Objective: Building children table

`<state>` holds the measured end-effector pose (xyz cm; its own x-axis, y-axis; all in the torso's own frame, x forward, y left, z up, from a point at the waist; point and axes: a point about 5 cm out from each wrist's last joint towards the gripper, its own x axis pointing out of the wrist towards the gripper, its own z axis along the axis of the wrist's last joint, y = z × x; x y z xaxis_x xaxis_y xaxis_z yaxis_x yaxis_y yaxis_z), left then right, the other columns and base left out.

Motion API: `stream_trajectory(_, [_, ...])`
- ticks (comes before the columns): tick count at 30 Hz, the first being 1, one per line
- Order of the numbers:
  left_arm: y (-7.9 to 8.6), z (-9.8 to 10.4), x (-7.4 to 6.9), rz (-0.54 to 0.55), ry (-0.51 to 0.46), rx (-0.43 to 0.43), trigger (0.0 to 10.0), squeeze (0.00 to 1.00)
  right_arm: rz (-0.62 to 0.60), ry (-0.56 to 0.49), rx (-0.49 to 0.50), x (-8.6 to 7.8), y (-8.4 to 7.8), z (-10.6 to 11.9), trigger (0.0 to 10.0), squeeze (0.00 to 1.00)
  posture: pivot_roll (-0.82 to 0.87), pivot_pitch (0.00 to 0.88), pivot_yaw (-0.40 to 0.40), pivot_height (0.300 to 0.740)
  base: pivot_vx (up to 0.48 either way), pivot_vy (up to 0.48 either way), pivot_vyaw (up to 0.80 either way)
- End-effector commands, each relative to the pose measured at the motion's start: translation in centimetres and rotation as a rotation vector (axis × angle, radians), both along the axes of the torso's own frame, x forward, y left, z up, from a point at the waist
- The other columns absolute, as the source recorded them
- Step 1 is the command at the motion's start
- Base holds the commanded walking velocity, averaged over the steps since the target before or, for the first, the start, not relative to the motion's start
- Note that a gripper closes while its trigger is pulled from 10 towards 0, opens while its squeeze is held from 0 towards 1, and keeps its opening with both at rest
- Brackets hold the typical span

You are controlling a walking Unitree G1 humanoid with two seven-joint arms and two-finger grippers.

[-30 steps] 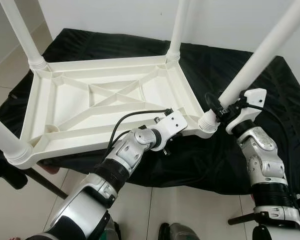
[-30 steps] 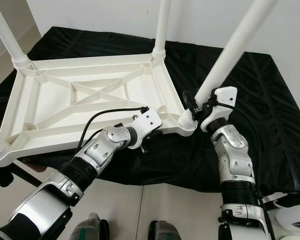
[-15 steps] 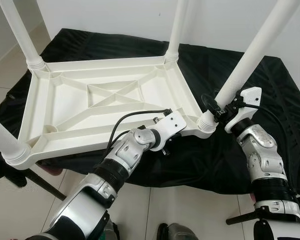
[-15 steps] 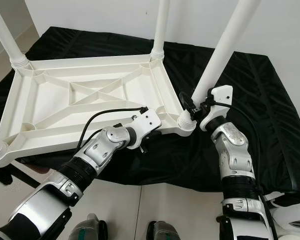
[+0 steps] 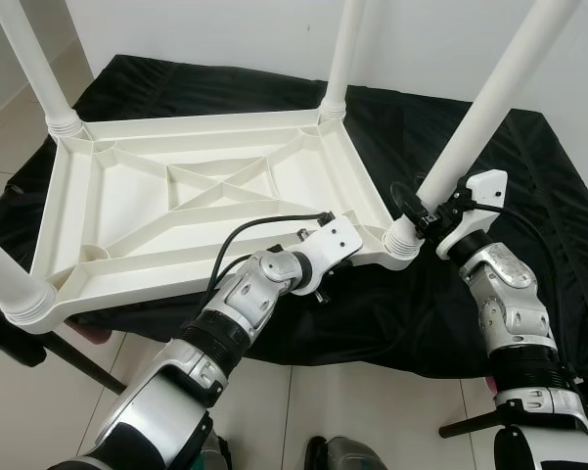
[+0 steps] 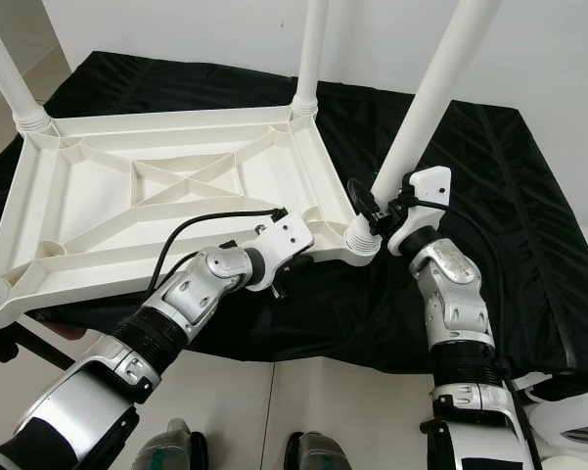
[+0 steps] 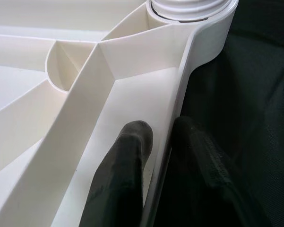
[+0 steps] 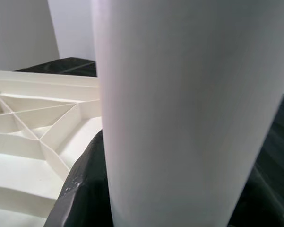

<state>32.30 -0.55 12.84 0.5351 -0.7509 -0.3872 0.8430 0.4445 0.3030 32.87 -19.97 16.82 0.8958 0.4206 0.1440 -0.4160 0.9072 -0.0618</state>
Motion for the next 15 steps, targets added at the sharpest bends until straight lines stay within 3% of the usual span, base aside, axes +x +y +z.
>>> stream_trajectory(1, [-0.1,1.1,0.2,0.001,-0.055,-0.008,10.0,0.00,-0.010,0.156,-0.006,-0.7,0.3,-3.6,10.0,0.00,-0.01,0.058,-0.025,0.740,0.000,0.000,0.00])
stream_trajectory(15, [-0.1,1.2,0.1,0.002,-0.056,-0.010,10.0,0.00,-0.082,0.119,0.067,-0.6,2.2,-3.0,10.0,0.00,0.00,0.061,-0.026,0.740,0.000,0.000,0.00])
